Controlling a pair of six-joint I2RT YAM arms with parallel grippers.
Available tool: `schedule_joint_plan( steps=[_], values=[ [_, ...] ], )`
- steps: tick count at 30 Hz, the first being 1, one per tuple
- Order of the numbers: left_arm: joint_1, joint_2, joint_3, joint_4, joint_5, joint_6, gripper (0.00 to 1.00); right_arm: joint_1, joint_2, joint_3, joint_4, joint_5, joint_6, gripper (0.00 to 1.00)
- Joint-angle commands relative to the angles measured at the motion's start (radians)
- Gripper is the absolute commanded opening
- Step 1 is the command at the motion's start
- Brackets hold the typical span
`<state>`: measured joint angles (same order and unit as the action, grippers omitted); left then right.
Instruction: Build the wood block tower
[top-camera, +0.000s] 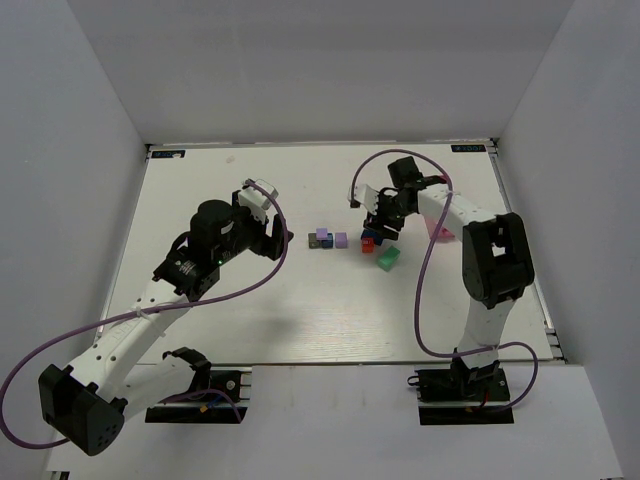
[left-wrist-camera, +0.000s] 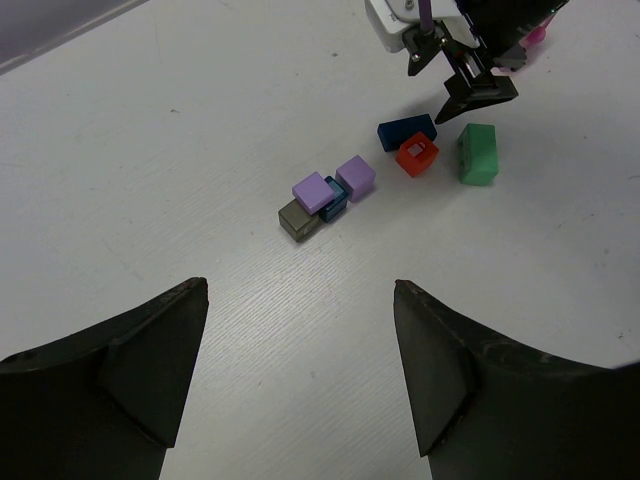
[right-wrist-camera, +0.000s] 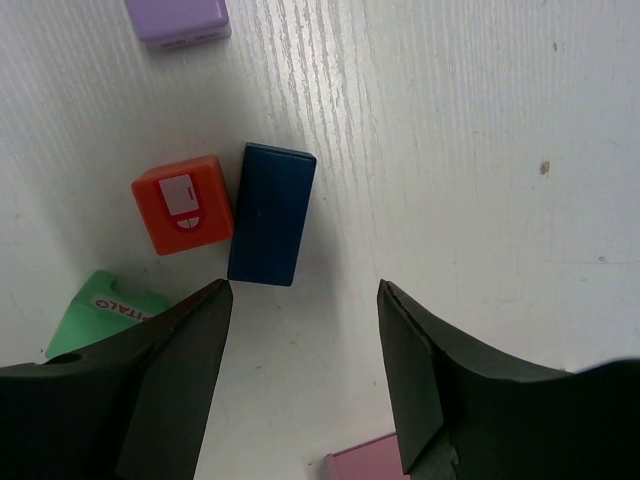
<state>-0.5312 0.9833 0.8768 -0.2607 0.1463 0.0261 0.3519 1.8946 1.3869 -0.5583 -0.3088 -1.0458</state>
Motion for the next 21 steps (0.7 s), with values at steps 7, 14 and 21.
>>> schedule_joint_plan(
  steps=[7, 14, 21],
  values=[
    [0.004, -0.017, -0.001, 0.005, 0.016, -0.002, 0.85, 0.002, 0.058, 0.055, -0.003, 0.016, 0.012, 0.66],
    [0.004, -0.008, -0.001, 0.005, 0.016, -0.002, 0.85, 0.007, 0.104, 0.089, -0.014, 0.007, 0.024, 0.66],
    [0.004, -0.008, -0.001, 0.005, 0.016, -0.002, 0.85, 0.006, 0.138, 0.115, -0.037, -0.013, 0.027, 0.64]
  ],
)
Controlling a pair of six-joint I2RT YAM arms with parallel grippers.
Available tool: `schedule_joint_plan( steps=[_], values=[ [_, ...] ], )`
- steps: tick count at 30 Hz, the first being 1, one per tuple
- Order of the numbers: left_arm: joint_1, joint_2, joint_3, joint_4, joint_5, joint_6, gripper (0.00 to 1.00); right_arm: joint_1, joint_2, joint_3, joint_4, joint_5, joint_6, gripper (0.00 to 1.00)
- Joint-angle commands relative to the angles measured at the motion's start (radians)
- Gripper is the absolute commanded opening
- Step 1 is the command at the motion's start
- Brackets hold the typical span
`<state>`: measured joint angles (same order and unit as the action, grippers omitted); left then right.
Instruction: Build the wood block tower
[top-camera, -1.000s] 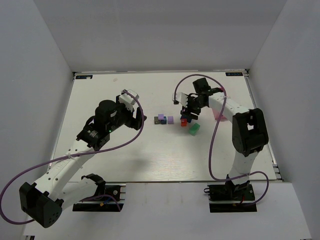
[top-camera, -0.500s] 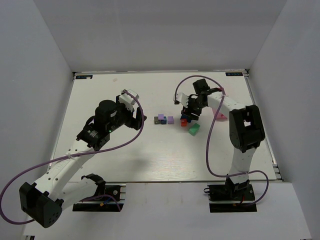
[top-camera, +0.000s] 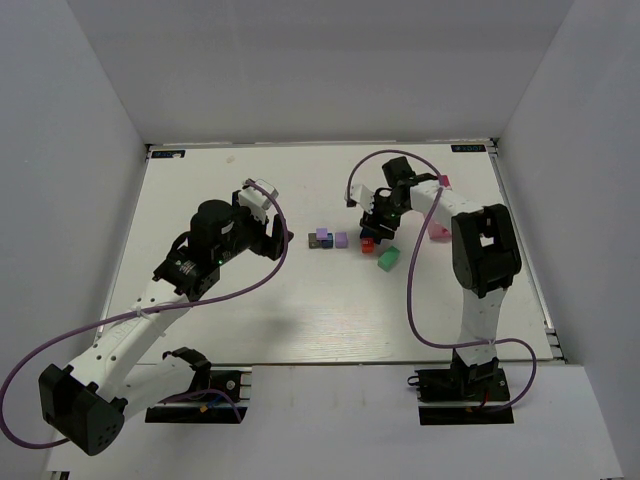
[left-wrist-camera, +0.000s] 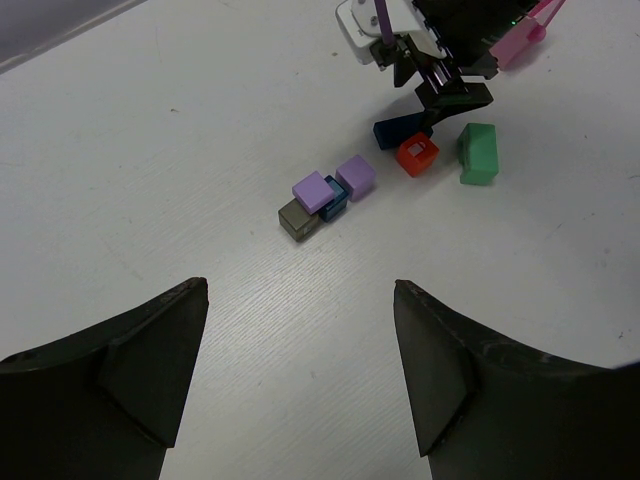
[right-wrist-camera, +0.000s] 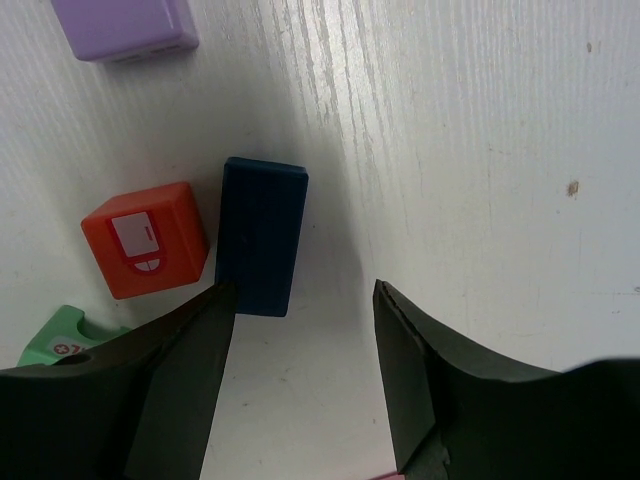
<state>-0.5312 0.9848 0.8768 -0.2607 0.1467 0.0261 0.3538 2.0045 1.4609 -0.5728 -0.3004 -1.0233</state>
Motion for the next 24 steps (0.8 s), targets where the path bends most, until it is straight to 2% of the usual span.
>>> schedule_joint_plan(
  steps=[1, 11, 24],
  values=[
    [0.004, -0.009, -0.001, 0.005, 0.016, -0.002, 0.85, 0.004, 0.027, 0.042, -0.038, -0.023, 0.003, 0.63],
    [0.004, -0.009, -0.001, 0.005, 0.016, -0.002, 0.85, 0.001, -0.049, 0.029, -0.076, -0.072, -0.029, 0.63],
    [0.004, -0.009, -0.001, 0.005, 0.016, -0.002, 0.85, 0.007, 0.013, 0.035, -0.082, -0.062, -0.006, 0.62]
  ],
)
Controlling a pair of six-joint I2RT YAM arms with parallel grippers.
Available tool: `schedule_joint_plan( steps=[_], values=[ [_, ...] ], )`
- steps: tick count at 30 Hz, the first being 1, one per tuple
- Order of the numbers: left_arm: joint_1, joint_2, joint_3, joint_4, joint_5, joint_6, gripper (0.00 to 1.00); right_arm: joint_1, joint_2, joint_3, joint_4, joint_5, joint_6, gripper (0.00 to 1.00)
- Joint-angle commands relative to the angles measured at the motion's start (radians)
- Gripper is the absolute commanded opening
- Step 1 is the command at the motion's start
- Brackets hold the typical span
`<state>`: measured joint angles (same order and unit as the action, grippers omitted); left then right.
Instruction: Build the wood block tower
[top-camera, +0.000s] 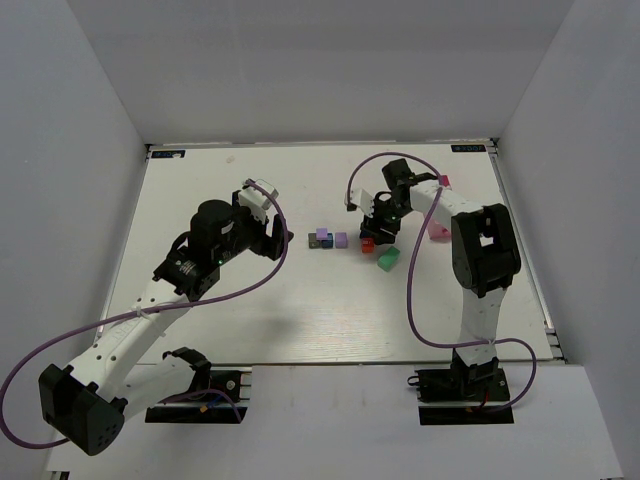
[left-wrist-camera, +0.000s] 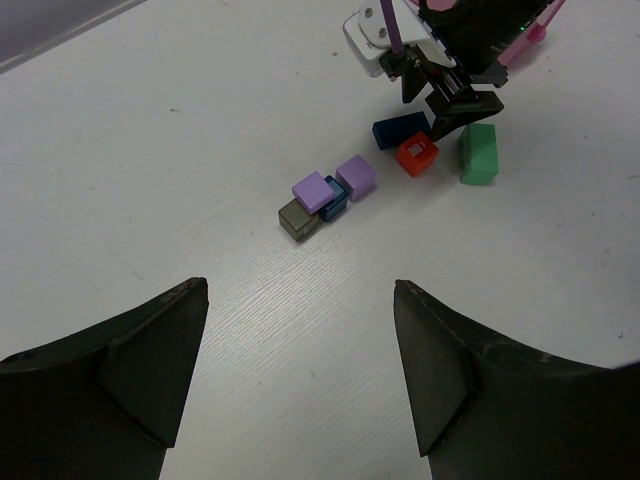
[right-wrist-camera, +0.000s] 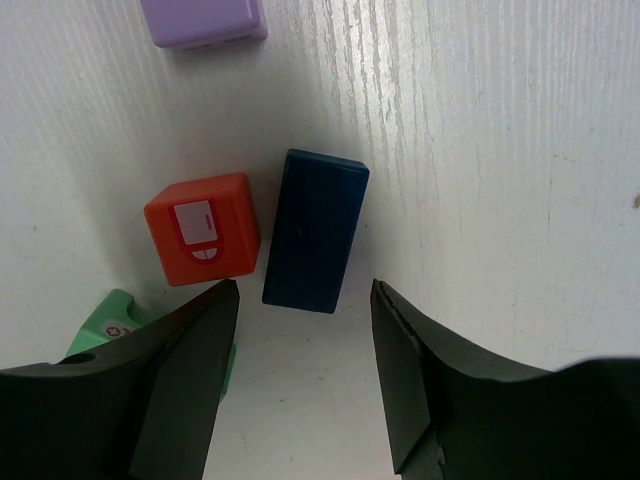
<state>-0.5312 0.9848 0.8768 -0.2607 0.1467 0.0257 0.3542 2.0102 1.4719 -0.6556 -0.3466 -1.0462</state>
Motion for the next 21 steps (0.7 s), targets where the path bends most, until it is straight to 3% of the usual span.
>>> schedule_joint_plan(
  steps=[1, 18, 21],
  values=[
    [0.004, -0.009, -0.001, 0.005, 0.016, -0.001, 0.85, 0.006, 0.005, 0.019, 0.017, -0.012, 0.021, 0.62],
    [0.004, -0.009, -0.001, 0.005, 0.016, -0.001, 0.85, 0.02, 0.028, 0.025, 0.005, -0.015, 0.018, 0.65],
    [0.004, -0.009, -0.001, 0.005, 0.016, -0.001, 0.85, 0.028, 0.036, 0.018, 0.037, 0.018, 0.041, 0.59]
  ],
)
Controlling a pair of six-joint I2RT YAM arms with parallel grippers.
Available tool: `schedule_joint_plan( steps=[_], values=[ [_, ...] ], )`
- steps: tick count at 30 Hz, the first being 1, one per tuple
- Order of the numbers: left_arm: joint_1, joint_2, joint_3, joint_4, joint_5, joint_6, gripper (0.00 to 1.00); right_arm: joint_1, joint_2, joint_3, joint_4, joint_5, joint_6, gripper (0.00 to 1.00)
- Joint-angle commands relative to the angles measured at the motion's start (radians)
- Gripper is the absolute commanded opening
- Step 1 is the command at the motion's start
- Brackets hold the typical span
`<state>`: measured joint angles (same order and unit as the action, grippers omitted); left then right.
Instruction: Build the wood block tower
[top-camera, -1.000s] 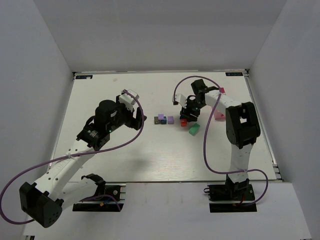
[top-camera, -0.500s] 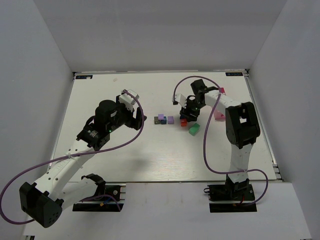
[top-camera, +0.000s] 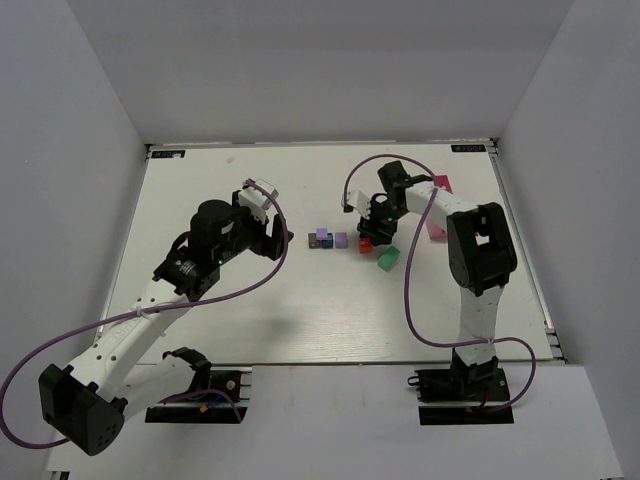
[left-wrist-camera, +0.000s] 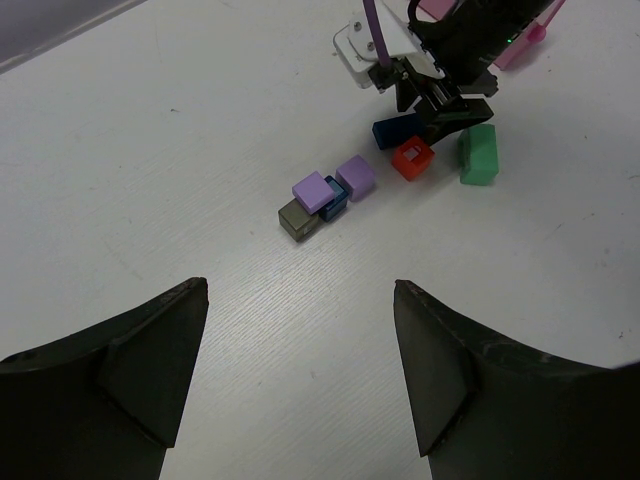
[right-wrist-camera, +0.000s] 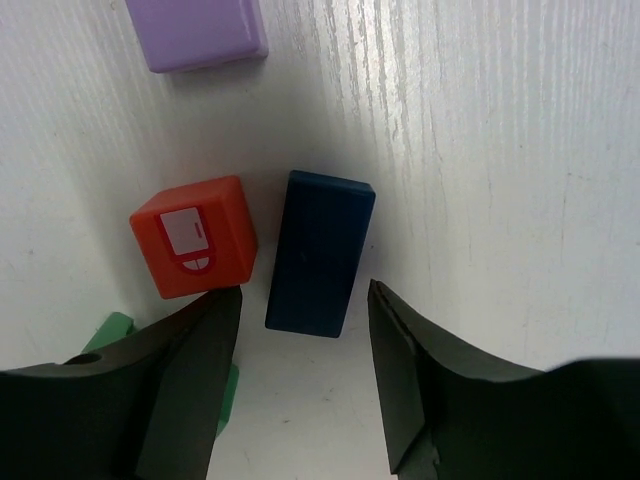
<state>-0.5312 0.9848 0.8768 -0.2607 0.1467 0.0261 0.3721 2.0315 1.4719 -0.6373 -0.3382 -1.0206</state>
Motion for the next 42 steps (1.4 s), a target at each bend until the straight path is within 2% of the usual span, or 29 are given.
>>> schedule_joint_plan(
  steps=[1, 5, 6, 9, 10, 15, 20, 27, 33, 42],
  values=[
    [0.004, -0.009, -0.001, 0.005, 0.016, -0.002, 0.85, 0.004, 0.022, 0.018, 0.022, 0.01, 0.023, 0.57],
    [0.004, -0.009, -0.001, 0.005, 0.016, -0.002, 0.85, 0.011, 0.029, 0.022, 0.031, 0.011, 0.03, 0.45],
    [0.004, -0.009, -0.001, 0.005, 0.016, -0.002, 0.85, 0.01, 0.032, 0.027, 0.027, 0.01, 0.033, 0.35],
    [0.004, -0.009, -0.001, 0.005, 0.016, -0.002, 0.85, 0.008, 0.029, 0.031, 0.024, 0.008, 0.037, 0.24],
    [0.004, -0.009, -0.001, 0.005, 0.016, -0.002, 0.85, 0.01, 0.027, 0.034, 0.019, 0.005, 0.036, 0.16],
    [0.004, -0.009, -0.001, 0.005, 0.016, -0.002, 0.85, 0.004, -0.02, 0.042, 0.037, 0.011, 0.06, 0.0],
    [0.004, -0.009, -0.001, 0.005, 0.016, -0.002, 0.85, 0.004, -0.106, 0.019, 0.108, 0.048, 0.109, 0.0],
    [0.004, -0.009, -0.001, 0.005, 0.016, -0.002, 0.85, 0.01, -0.162, 0.018, 0.113, 0.042, 0.094, 0.0],
    [0.004, -0.009, -0.001, 0.005, 0.016, -0.002, 0.85, 0.048, -0.157, 0.069, 0.013, -0.06, 0.024, 0.0],
    [0.004, -0.009, -0.001, 0.005, 0.007, -0.002, 0.85, 0.123, -0.048, 0.212, -0.142, -0.105, -0.055, 0.0]
  ],
)
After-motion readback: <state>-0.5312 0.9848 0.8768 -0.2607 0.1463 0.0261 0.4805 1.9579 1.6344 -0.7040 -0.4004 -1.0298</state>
